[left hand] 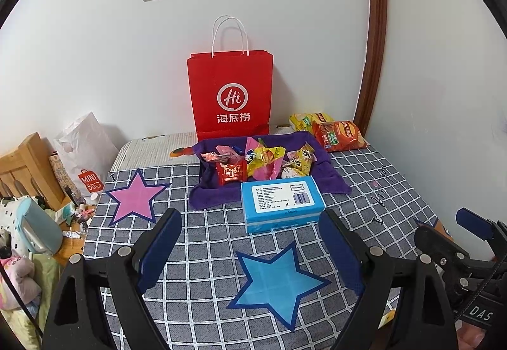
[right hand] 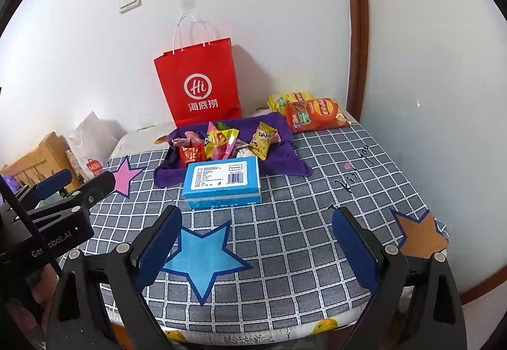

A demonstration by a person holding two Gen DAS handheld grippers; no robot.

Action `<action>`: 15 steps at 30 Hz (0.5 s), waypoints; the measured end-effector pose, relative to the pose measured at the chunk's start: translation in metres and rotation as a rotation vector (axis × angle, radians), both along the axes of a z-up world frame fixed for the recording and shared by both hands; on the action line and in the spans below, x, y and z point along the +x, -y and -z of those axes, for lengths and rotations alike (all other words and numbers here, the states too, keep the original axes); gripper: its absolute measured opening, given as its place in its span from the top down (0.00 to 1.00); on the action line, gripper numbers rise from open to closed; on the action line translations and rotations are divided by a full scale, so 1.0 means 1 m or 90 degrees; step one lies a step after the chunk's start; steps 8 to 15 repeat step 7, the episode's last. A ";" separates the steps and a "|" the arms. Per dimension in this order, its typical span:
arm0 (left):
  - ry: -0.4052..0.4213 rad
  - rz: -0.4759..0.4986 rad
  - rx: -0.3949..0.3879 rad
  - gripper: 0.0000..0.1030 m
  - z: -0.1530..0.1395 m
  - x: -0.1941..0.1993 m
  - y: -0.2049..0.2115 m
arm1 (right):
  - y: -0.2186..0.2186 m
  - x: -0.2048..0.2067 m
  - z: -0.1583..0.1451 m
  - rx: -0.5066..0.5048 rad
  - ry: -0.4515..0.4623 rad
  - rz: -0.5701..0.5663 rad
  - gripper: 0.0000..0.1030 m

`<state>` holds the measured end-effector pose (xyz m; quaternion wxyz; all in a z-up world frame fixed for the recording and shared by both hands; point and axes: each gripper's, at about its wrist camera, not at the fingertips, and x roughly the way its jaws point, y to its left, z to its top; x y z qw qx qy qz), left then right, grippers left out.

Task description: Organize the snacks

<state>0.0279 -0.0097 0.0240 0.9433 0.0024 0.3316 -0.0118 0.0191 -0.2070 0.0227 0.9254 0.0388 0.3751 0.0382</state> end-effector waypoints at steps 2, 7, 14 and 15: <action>-0.001 0.000 -0.003 0.15 0.001 0.002 -0.001 | -0.001 0.001 0.001 -0.002 0.002 -0.001 0.08; -0.007 0.000 -0.011 0.15 0.008 0.008 -0.004 | -0.009 0.009 0.006 -0.010 0.001 -0.010 0.08; -0.007 0.000 -0.011 0.15 0.008 0.008 -0.004 | -0.009 0.009 0.006 -0.010 0.001 -0.010 0.08; -0.007 0.000 -0.011 0.15 0.008 0.008 -0.004 | -0.009 0.009 0.006 -0.010 0.001 -0.010 0.08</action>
